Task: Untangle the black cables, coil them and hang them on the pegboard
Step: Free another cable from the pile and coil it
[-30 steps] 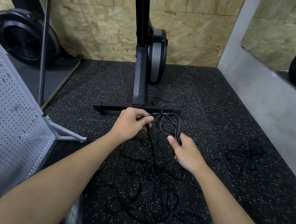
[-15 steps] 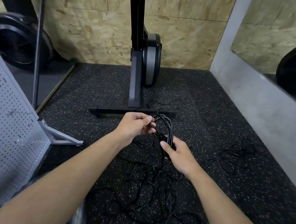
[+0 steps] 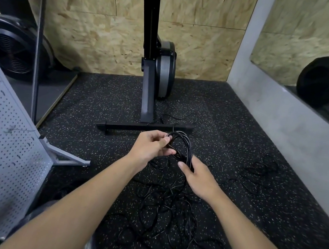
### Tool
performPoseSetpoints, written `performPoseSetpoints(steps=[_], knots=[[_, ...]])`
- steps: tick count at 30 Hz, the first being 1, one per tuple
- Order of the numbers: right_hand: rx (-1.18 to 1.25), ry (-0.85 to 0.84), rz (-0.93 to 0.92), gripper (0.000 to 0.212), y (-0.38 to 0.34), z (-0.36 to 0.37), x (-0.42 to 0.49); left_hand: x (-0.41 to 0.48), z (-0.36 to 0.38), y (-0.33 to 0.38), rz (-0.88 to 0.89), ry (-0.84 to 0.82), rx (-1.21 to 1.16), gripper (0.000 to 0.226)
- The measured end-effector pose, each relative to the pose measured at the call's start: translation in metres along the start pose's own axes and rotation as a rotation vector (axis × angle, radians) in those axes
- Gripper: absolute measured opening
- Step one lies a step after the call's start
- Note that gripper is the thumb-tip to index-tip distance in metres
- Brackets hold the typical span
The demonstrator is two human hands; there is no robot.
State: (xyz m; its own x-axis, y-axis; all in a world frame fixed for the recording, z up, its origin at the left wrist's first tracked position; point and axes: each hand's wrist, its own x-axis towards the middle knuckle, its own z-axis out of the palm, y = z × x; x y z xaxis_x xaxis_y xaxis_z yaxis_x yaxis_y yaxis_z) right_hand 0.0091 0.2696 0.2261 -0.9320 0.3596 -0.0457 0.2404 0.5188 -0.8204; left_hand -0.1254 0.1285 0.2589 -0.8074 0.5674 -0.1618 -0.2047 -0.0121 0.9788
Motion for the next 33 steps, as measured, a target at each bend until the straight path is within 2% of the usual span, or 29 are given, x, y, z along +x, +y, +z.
performPoseSetpoints(steps=[5,7,9,12,14,17,20,23,25,28,33], knots=[[0.028,0.079,0.056,0.02,-0.009,-0.002,-0.002,-0.006,-0.005,-0.002,0.009,-0.021,0.04,0.025],[0.075,0.122,0.096,0.028,-0.015,-0.005,0.001,-0.006,-0.009,-0.006,-0.034,-0.021,0.07,0.018],[0.151,0.135,0.109,0.037,-0.021,-0.007,0.002,-0.006,-0.012,-0.011,-0.047,-0.065,0.224,0.018],[0.249,0.159,0.059,0.037,-0.033,-0.008,-0.002,-0.008,-0.011,-0.026,-0.001,-0.329,0.64,0.026],[0.412,0.177,0.026,0.031,-0.043,-0.009,-0.007,-0.015,-0.006,-0.036,-0.027,-0.52,0.733,0.025],[0.649,0.165,0.019,0.022,-0.055,-0.01,-0.016,-0.025,0.001,-0.056,0.036,-0.633,0.837,0.016],[0.672,0.191,0.004,0.02,-0.059,-0.014,-0.025,-0.031,-0.001,-0.065,0.155,-0.615,0.969,0.013],[0.647,0.319,0.041,0.016,-0.053,-0.024,-0.025,-0.028,-0.01,-0.061,0.162,-0.548,1.024,0.018],[0.475,0.384,0.086,0.016,-0.041,-0.033,-0.024,-0.026,-0.014,-0.054,0.166,-0.485,1.036,0.024],[0.131,0.377,0.144,0.018,-0.021,-0.042,-0.027,-0.026,-0.015,-0.044,0.252,-0.367,0.994,0.02],[-0.035,0.336,0.154,0.024,-0.019,-0.049,-0.033,-0.03,-0.008,-0.027,0.512,-0.287,0.948,0.012]])
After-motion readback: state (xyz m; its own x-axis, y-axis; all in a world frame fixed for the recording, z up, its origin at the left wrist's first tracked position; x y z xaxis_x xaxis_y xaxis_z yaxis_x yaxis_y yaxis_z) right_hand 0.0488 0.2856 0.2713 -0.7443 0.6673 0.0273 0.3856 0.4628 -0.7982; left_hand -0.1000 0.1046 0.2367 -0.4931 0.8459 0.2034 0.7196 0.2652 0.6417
